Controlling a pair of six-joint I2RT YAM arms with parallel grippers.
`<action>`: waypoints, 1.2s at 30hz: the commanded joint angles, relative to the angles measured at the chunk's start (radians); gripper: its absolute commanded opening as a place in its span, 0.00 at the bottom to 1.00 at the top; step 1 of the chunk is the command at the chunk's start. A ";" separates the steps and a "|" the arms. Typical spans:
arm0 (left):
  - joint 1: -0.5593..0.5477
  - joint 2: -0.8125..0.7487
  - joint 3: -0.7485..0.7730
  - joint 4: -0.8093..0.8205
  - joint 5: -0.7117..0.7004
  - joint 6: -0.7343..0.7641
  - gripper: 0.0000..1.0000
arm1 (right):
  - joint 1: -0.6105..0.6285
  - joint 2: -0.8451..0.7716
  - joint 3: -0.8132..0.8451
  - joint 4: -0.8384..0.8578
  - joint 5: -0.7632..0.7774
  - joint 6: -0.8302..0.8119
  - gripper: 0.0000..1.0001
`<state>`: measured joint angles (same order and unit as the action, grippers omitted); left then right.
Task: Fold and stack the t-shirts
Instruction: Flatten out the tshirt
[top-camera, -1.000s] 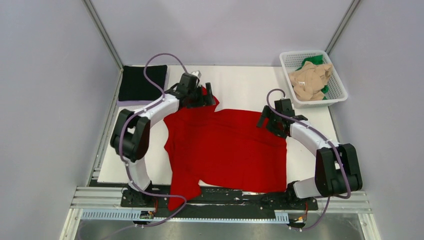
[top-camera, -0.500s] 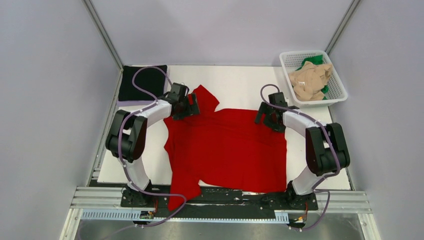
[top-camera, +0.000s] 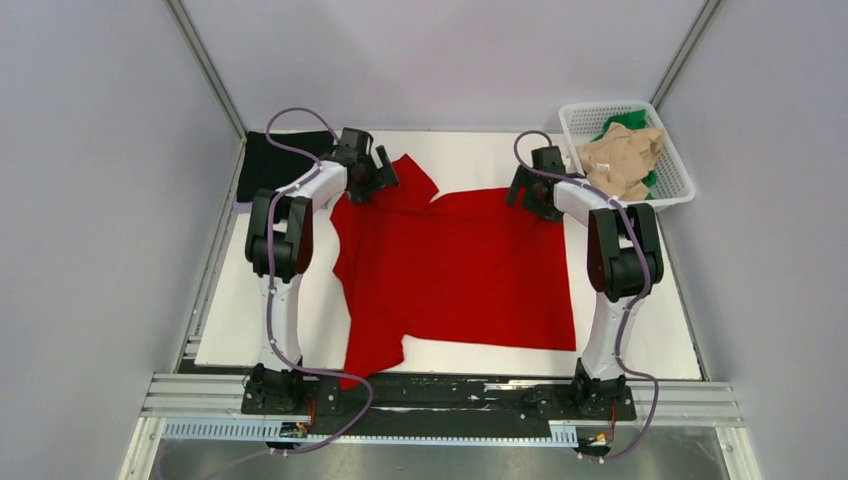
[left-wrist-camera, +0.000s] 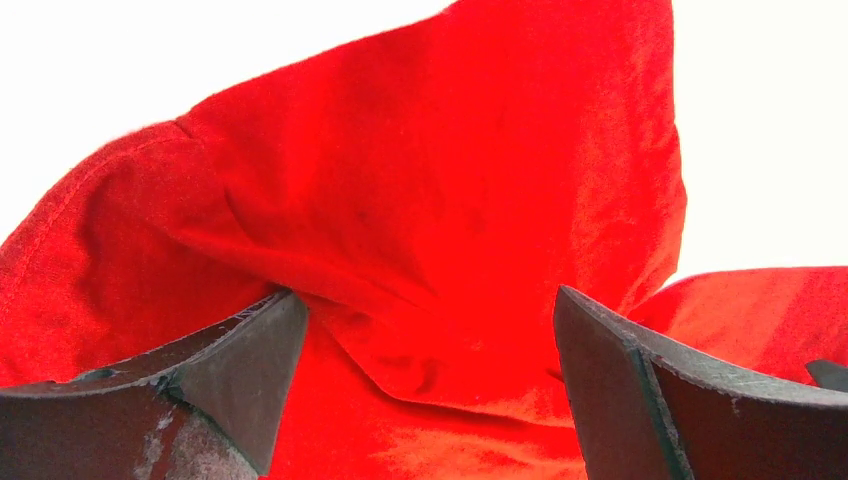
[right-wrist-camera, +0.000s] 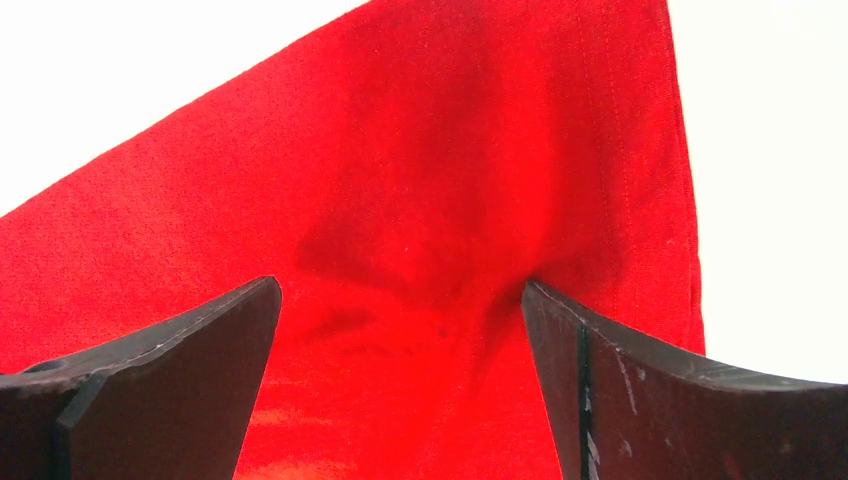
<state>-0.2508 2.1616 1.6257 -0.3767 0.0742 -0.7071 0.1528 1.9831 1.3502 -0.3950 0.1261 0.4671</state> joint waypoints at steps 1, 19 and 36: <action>0.012 0.177 0.175 -0.105 0.006 0.022 1.00 | -0.038 0.130 0.131 0.024 -0.003 -0.059 1.00; 0.010 -0.500 -0.339 -0.061 -0.038 0.082 1.00 | 0.004 -0.346 -0.183 -0.009 -0.091 -0.020 1.00; 0.016 -0.695 -0.780 -0.037 -0.116 -0.067 0.63 | -0.019 -0.581 -0.580 -0.036 -0.084 0.137 1.00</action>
<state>-0.2405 1.4216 0.8391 -0.4969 -0.0288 -0.7361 0.1421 1.3941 0.7872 -0.4503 0.0357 0.5453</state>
